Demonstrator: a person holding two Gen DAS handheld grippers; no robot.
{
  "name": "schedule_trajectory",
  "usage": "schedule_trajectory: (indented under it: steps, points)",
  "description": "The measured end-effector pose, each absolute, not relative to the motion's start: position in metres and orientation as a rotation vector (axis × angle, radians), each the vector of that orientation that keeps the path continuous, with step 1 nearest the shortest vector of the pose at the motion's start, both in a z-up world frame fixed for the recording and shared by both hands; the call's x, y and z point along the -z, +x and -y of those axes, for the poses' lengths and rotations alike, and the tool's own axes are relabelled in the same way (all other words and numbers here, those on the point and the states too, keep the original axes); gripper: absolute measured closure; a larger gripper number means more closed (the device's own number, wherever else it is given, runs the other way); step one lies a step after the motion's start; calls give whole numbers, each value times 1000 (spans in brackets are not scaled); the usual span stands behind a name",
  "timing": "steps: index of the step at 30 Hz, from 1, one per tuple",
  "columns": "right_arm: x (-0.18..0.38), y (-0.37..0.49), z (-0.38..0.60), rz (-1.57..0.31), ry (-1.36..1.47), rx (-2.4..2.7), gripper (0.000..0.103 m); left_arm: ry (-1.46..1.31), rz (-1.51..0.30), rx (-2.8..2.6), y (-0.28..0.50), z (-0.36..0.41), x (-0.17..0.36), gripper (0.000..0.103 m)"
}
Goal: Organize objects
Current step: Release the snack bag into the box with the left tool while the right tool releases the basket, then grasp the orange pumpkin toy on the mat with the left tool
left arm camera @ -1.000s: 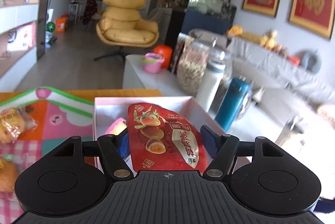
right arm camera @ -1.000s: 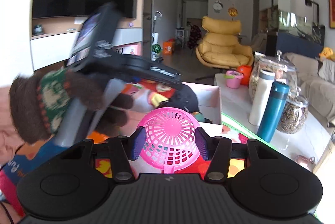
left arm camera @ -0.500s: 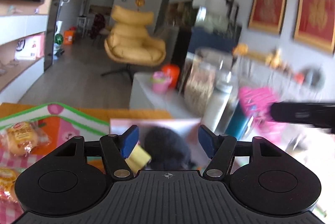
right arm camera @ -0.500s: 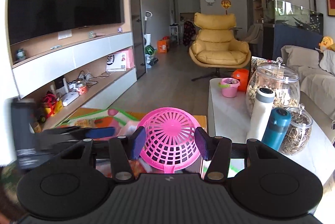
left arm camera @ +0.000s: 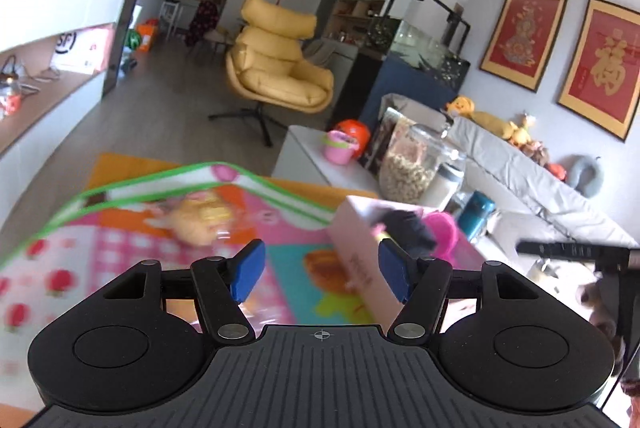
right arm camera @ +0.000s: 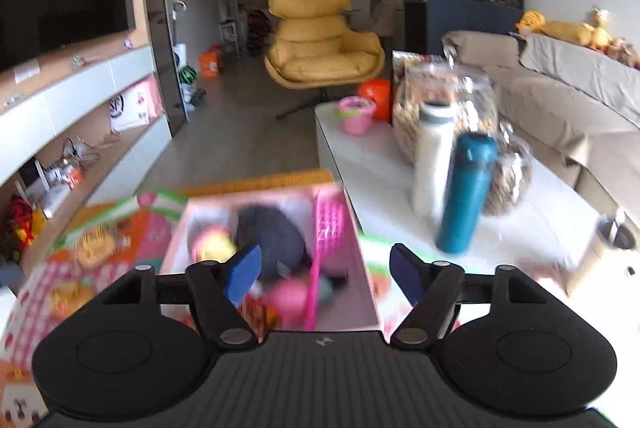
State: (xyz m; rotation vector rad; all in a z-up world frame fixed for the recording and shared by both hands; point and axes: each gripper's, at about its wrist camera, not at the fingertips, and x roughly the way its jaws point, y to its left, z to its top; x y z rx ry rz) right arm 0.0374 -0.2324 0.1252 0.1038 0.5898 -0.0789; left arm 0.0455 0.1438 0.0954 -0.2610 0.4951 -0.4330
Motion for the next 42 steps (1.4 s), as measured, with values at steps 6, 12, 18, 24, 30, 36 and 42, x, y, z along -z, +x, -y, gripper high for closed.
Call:
schedule_trajectory:
  steps: [6, 12, 18, 24, 30, 36, 42]
  points:
    - [-70, 10, 203, -691, 133, 71, 25, -259, -411, 287, 7, -200, -110, 35]
    - [-54, 13, 172, -740, -14, -80, 18, -365, -302, 131, -40, -211, -113, 35]
    - [-34, 25, 155, -771, -92, -262, 17, -289, -464, 217, -32, -123, -82, 35]
    - [-16, 10, 175, -747, -39, -278, 17, -84, -646, 356, -17, -21, -46, 35]
    - [-24, -10, 213, -697, 20, -195, 13, -85, -692, 256, 19, -4, -30, 35]
    - [-25, -9, 213, -715, -32, -216, 10, -143, -694, 241, 33, -4, -20, 46]
    - [-32, -3, 187, -711, -72, -291, 9, -149, -699, 225, 28, -18, -24, 46]
